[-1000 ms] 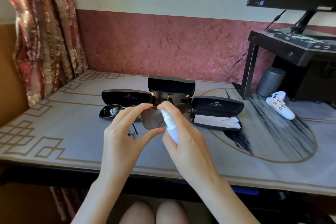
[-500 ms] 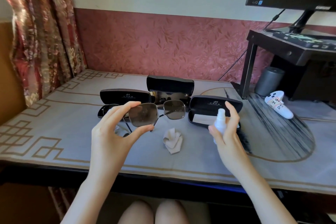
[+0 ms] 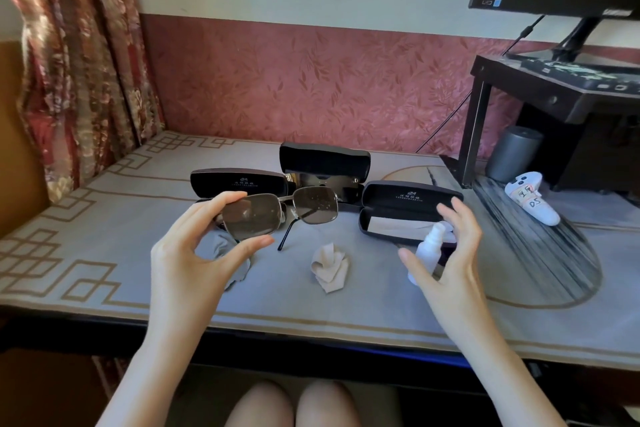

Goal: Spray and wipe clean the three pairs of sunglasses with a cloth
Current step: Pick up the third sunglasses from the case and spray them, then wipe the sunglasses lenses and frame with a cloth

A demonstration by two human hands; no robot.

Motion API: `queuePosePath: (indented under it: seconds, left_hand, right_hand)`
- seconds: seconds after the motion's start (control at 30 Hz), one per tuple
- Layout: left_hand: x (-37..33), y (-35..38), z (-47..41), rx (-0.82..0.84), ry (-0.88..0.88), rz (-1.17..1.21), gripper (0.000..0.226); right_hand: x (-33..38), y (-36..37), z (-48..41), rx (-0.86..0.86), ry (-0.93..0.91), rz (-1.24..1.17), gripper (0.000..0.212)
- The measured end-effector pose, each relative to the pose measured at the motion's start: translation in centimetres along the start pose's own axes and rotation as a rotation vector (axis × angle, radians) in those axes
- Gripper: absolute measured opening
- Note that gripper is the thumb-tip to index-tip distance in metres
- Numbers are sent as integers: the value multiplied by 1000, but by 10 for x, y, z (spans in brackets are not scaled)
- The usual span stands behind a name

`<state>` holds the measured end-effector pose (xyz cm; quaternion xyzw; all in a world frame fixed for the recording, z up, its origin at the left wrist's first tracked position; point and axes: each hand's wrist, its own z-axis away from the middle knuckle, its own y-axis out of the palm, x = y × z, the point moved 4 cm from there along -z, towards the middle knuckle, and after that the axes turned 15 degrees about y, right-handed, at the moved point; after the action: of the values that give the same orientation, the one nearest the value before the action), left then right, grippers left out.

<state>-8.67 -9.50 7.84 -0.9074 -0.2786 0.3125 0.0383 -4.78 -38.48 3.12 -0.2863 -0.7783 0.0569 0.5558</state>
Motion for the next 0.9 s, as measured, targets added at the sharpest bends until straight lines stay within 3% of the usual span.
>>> queuePosePath:
  seconds: [0.13,0.27,0.33,0.43,0.77,0.9]
  left_hand:
    - [3,-7,-2,-33,-15,29,51]
    - [6,-16,-4,-72,-18,21,49]
    - [7,-21,-6,-83,-3,5,49]
    - [9,-30,-9,-114,5,2,48]
    - [20,-62,-5,-171,-30,-67,52]
    - [24,-69,-3,-180,-48,-78,52]
  right_hand:
    - [42,3,13,-123,-271,137,49]
    - [62,47,32,215,-256,78,16]
    - [61,78,38,366,-193,118,17]
    - [63,115,37,445,-84,201,16]
    - [80,182,21,367,98,339,33]
    - [85,196,19,383,116,389,24]
